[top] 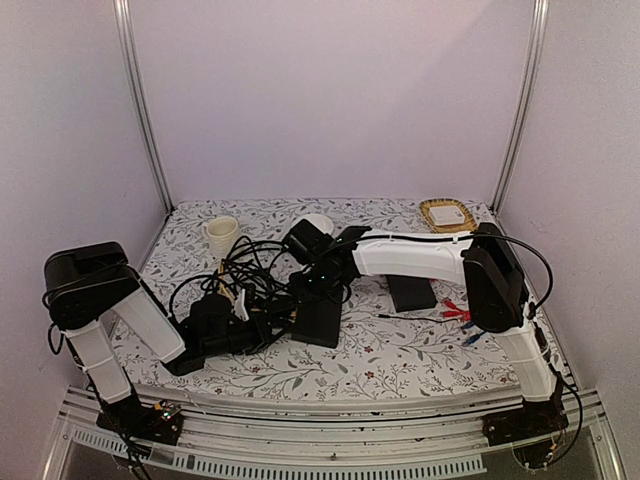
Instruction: Pull the plug from the switch port
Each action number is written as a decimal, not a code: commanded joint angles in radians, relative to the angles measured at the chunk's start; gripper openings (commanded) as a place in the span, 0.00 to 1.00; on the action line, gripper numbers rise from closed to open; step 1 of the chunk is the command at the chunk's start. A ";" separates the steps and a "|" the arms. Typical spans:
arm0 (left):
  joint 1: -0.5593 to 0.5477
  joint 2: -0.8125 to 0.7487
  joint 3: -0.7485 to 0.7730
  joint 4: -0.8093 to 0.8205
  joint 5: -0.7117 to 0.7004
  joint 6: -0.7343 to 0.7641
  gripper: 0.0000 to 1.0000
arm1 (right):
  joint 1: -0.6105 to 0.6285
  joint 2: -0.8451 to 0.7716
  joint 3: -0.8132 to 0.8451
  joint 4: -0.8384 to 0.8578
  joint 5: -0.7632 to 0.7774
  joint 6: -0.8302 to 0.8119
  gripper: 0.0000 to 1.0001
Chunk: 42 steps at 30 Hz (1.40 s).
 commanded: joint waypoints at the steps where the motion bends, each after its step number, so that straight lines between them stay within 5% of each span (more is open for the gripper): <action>1: 0.006 -0.016 0.009 0.140 -0.023 0.028 0.00 | 0.025 0.050 -0.080 -0.111 -0.022 -0.008 0.50; 16: 0.014 -0.045 -0.053 0.249 -0.077 0.012 0.00 | 0.002 0.043 -0.136 -0.114 -0.012 0.005 0.48; 42: 0.015 -0.146 -0.091 0.086 -0.190 0.047 0.00 | -0.037 -0.009 -0.232 -0.083 -0.025 0.020 0.47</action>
